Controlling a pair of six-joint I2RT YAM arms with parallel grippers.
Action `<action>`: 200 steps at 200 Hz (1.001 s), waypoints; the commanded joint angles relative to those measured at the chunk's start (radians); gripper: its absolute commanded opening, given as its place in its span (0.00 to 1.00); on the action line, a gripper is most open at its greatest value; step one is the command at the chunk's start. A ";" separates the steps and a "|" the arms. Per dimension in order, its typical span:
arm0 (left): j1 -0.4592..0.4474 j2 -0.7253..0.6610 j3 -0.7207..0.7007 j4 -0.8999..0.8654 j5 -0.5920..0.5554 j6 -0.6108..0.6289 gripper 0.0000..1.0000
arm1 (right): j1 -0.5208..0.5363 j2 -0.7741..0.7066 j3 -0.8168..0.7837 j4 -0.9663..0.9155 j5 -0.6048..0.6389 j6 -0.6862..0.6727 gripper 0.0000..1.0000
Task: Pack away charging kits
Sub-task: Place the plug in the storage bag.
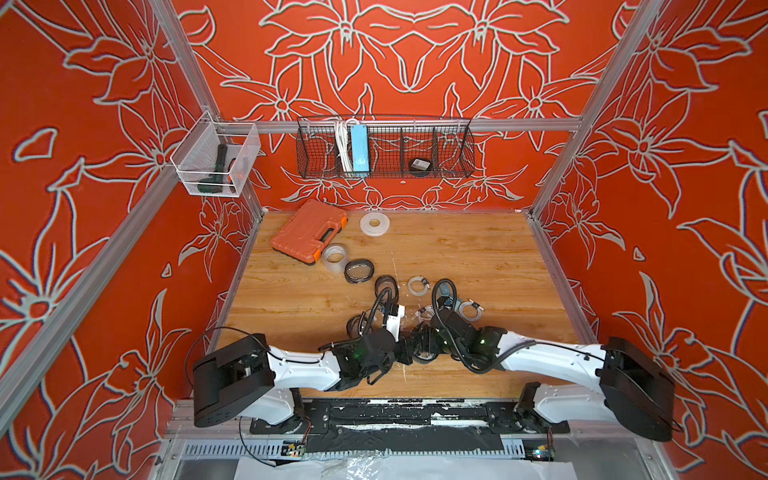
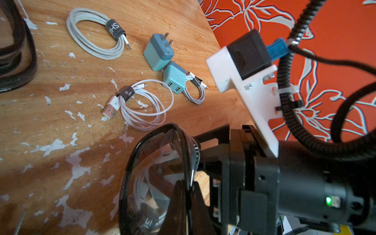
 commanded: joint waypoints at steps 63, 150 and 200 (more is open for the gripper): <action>-0.004 -0.147 -0.032 -0.063 -0.046 0.010 0.63 | 0.004 -0.111 -0.011 -0.094 0.100 0.026 0.66; -0.002 -0.418 -0.101 -0.257 -0.127 -0.051 0.99 | 0.004 -0.385 -0.053 -0.220 0.153 -0.048 0.73; -0.002 -0.573 -0.170 -0.280 -0.143 -0.073 0.96 | 0.010 -0.297 -0.017 -0.177 0.077 -0.072 0.71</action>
